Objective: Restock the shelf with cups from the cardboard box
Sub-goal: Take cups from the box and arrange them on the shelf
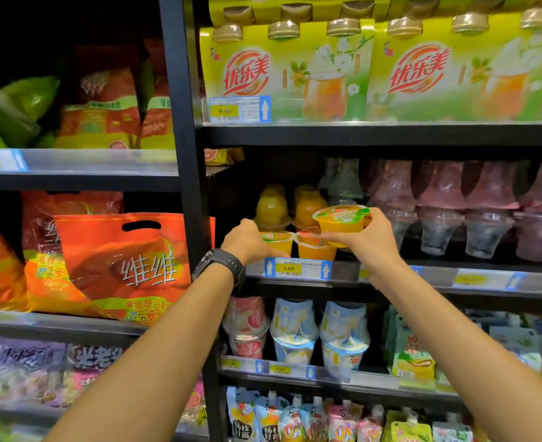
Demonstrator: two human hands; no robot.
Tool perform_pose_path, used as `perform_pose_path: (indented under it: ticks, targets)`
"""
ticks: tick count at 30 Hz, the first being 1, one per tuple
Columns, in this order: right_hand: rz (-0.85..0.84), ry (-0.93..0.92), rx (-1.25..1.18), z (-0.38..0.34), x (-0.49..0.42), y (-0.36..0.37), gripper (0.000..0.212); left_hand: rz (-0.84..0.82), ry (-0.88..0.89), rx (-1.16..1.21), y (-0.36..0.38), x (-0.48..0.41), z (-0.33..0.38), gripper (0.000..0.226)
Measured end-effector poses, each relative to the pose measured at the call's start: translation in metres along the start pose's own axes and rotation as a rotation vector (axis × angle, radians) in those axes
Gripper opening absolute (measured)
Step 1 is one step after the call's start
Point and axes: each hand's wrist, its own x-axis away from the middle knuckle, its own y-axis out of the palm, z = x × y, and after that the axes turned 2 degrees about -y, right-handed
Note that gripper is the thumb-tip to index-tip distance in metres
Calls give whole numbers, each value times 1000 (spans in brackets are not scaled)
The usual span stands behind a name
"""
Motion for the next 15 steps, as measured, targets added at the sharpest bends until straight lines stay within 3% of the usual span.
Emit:
perform_pose_path:
  ticks: [6,11,13,15]
  targets:
    - [-17,-19,0,5,-6,-2,78,-93,19,15,-12,1,0,88]
    - [-43,-8,53,10,-14,-7,72,-24,42,88,-13,1,-10,96]
    - [-48,-69,131,5,-19,-12,64,-14,62,101,-11,2,-10,97]
    - [-24,-156,283,-6,-24,-16,69,-17,72,120,-10,2,-11,99]
